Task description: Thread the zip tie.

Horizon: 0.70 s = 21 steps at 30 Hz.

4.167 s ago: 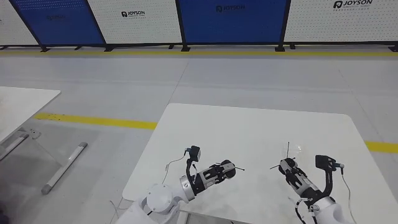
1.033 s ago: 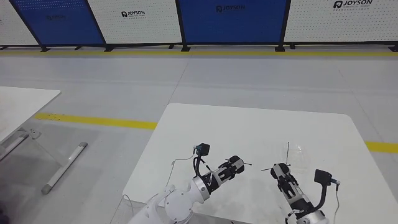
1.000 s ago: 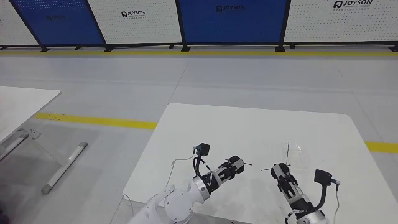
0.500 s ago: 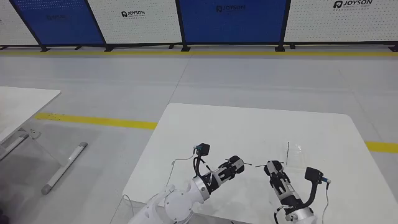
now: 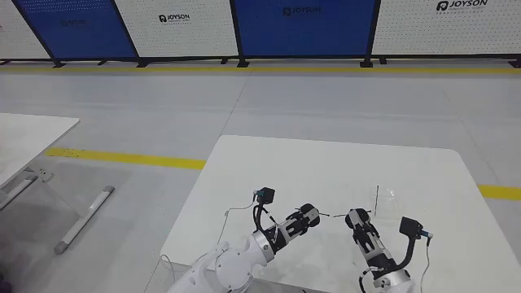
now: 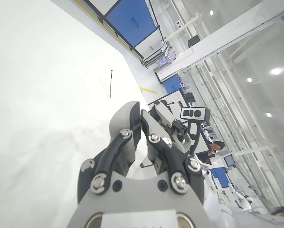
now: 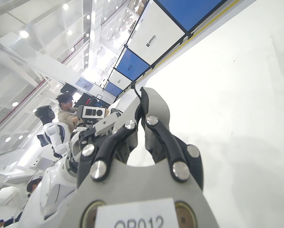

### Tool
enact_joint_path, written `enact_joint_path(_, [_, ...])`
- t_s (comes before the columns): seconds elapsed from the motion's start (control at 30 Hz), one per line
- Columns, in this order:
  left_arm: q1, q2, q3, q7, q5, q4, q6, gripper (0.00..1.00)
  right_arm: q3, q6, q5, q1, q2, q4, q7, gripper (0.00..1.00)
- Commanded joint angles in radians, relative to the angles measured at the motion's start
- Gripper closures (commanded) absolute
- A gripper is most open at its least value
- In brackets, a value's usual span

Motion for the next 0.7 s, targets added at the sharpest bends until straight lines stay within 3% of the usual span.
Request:
enact_joint_path(0.0, [0.0,0.0,0.0,0.0,0.0,0.0,0.0,1.0,0.001,-0.002,0.006,0.004,0.0,0.004,0.012,1.0])
enact_joint_path(0.67, [0.0,0.0,0.0,0.0,0.0,0.0,0.0,1.0,-0.014,-0.001,0.009,0.033,-0.01,0.033,0.03,1.0])
